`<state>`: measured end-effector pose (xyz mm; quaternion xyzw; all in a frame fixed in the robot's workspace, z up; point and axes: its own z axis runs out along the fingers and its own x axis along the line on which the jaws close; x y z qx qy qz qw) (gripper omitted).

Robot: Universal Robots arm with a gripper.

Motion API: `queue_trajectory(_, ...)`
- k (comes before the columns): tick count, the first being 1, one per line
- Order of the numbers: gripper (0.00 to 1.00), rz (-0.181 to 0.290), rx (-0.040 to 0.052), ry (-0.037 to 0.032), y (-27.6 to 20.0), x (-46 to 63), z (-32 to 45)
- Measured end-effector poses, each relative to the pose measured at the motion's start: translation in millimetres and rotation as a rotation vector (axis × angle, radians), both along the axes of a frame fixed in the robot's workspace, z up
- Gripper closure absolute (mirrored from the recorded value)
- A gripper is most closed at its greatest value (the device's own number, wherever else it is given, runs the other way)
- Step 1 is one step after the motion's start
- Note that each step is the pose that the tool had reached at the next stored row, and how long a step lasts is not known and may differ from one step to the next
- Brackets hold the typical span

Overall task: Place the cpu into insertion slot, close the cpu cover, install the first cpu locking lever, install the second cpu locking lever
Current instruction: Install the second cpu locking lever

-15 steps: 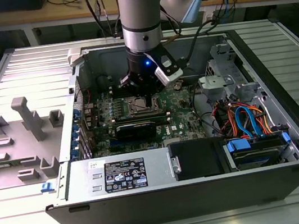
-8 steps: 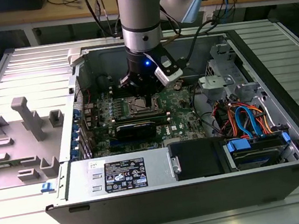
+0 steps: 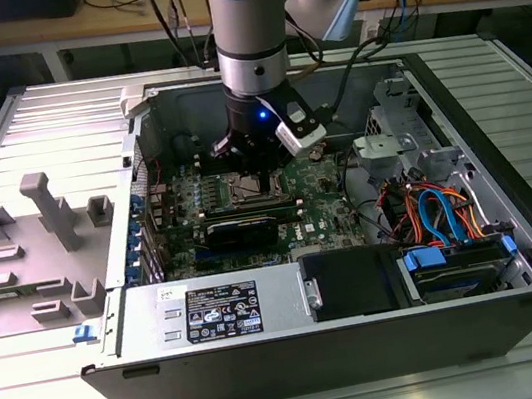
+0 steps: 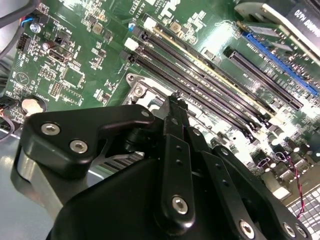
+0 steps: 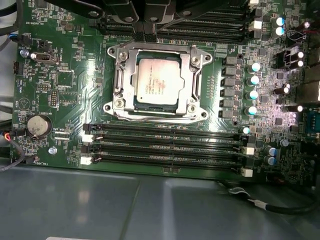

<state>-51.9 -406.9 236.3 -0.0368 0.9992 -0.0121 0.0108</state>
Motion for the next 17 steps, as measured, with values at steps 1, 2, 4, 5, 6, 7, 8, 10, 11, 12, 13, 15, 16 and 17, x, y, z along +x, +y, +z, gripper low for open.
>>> queue_trajectory(1,0.89,0.0,0.0,0.0,-0.7,0.0,0.0)
queue_trajectory(2,0.89,0.0,0.0,0.0001,-1.1,0.0,0.0)
queue_trajectory(4,0.89,0.0,0.0003,0.0,-1.5,0.0,0.0)
queue_trajectory(5,0.89,0.0,0.0016,0.0,-2.8,0.0,0.0)
queue_trajectory(6,0.89,0.0,0.0068,0.0002,-4.0,-0.1,0.0)
queue_trajectory(7,0.89,0.0,0.0132,0.0009,-5.1,0.0,0.0)
queue_trajectory(8,0.89,0.0,0.0221,0.0019,-5.7,0.0,0.0)
queue_trajectory(10,0.89,0.0,0.045,0.0039,-7.3,-0.1,0.0)
queue_trajectory(11,0.89,0.0,0.0551,0.0068,-9.0,-0.1,0.0)
queue_trajectory(12,0.89,0.0,0.0584,0.011,-10.7,-0.2,0.0)
queue_trajectory(13,0.89,0.0,0.0609,0.0173,-12.7,-0.1,0.0)
queue_trajectory(15,0.89,-0.001,0.0638,0.0258,-14.4,-0.1,0.0)
queue_trajectory(16,0.89,-0.001,0.0651,0.0304,-14.7,-0.2,0.0)
queue_trajectory(17,0.89,-0.001,0.0658,0.0327,-14.8,-0.5,-0.1)
